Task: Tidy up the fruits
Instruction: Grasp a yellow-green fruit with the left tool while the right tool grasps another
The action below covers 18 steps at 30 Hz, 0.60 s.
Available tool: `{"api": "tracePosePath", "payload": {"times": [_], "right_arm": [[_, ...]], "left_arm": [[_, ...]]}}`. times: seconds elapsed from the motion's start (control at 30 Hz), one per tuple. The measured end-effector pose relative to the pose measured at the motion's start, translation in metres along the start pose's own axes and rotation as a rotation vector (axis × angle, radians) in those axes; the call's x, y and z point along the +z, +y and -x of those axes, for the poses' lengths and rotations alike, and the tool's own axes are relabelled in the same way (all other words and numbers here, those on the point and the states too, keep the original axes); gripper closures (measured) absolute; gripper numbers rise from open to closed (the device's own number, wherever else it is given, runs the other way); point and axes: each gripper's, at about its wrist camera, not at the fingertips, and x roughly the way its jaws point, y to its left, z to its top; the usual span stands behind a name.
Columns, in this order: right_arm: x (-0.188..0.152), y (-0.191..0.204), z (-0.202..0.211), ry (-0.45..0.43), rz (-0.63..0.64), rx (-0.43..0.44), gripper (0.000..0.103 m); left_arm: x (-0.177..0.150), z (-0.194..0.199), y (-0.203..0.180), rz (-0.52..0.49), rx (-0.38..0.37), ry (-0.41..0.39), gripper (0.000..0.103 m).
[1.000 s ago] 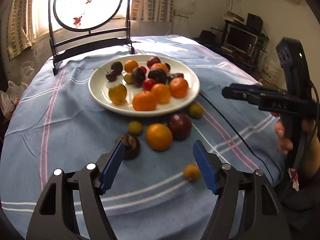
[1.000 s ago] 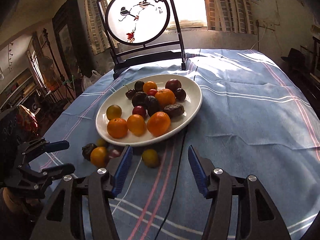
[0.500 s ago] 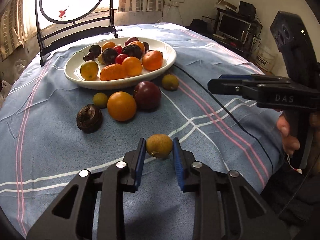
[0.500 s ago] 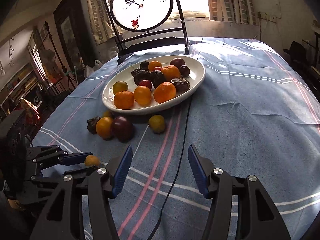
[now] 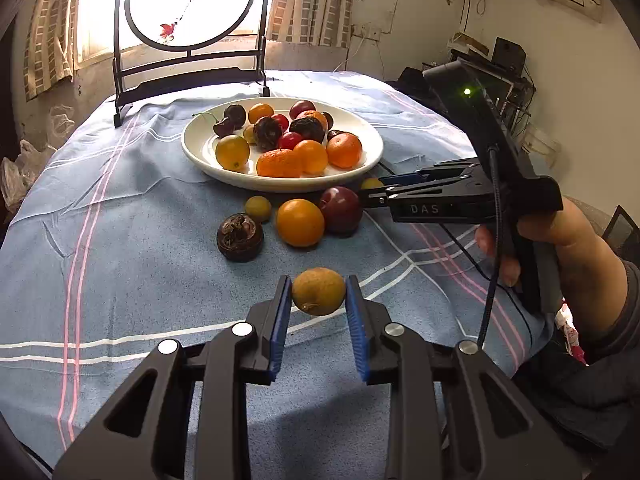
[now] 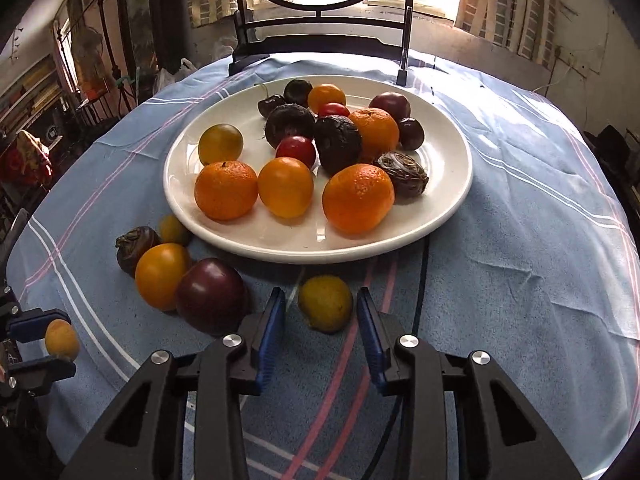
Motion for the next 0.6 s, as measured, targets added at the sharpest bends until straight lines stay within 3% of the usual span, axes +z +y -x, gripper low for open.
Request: {"api": "tracePosePath", "payload": {"times": [0.17,0.37,0.6], "right_arm": [[-0.004,0.0,0.004,0.0,-0.022,0.013,0.076],[-0.025,-0.013,0.046,-0.105,-0.056,0.07,0.076],[0.002,-0.051,0.077,-0.228,-0.137,0.076,0.076]], "left_arm": [[0.001,0.0,0.008,0.028,-0.005,-0.008,0.077],[0.006,0.01,0.015,0.043,-0.013,-0.034,0.077],[0.055,0.0,0.029,0.065,-0.005,-0.074,0.077]]}}
